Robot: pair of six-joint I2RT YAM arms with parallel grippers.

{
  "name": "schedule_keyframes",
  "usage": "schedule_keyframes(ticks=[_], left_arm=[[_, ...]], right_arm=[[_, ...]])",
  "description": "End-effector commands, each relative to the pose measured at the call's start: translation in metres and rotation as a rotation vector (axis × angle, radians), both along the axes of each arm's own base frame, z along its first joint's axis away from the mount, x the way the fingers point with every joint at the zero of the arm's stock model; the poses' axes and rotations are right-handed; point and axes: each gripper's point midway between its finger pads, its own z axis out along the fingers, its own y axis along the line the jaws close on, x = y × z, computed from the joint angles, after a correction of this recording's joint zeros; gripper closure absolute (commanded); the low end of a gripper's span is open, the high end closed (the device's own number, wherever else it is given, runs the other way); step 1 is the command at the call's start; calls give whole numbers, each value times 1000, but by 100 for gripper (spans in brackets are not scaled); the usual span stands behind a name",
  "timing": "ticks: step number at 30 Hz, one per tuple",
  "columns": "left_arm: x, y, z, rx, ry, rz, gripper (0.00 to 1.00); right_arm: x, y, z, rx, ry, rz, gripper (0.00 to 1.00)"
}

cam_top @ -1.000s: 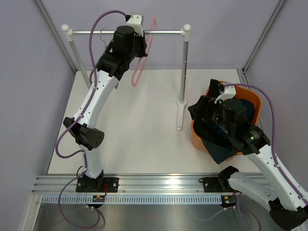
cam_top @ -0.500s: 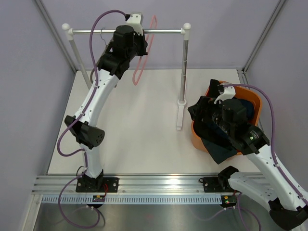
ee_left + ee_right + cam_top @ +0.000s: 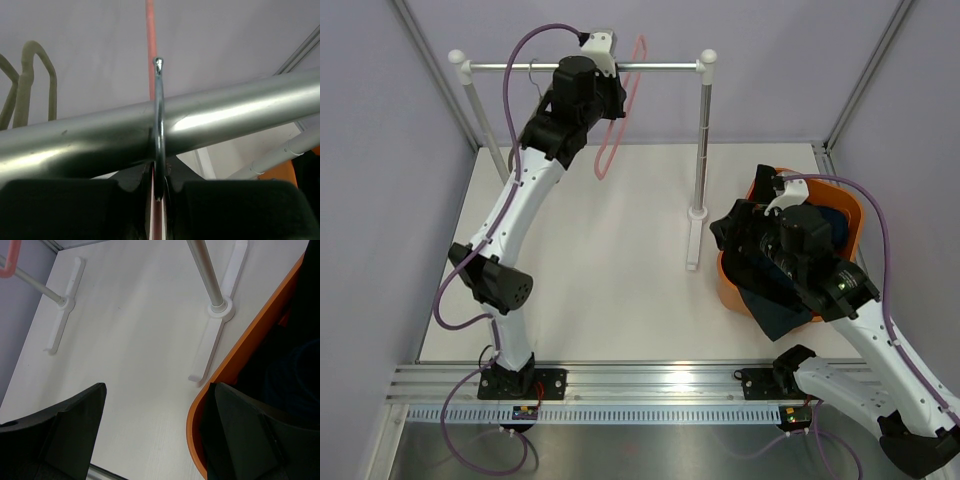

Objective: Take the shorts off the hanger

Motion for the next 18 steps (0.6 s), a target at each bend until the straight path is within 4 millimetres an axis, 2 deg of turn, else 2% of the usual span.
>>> schedule_keyframes(ticks=[1,7,12,18], left_arm=[[-13,9,42,-39,-102,-7,87],[-16,11,49,-37,-120,-6,84],[-21,15,54,-39,-135,-2,76],[-36,23,71,-50,-175,4,69]], right_arm=[[6,-1,6,11,-28,-22,1],[8,-2,5,12,-29,-29,1],[8,-3,3,14,-29,-37,1],[8,-5,3,18,-28,-47,0]])
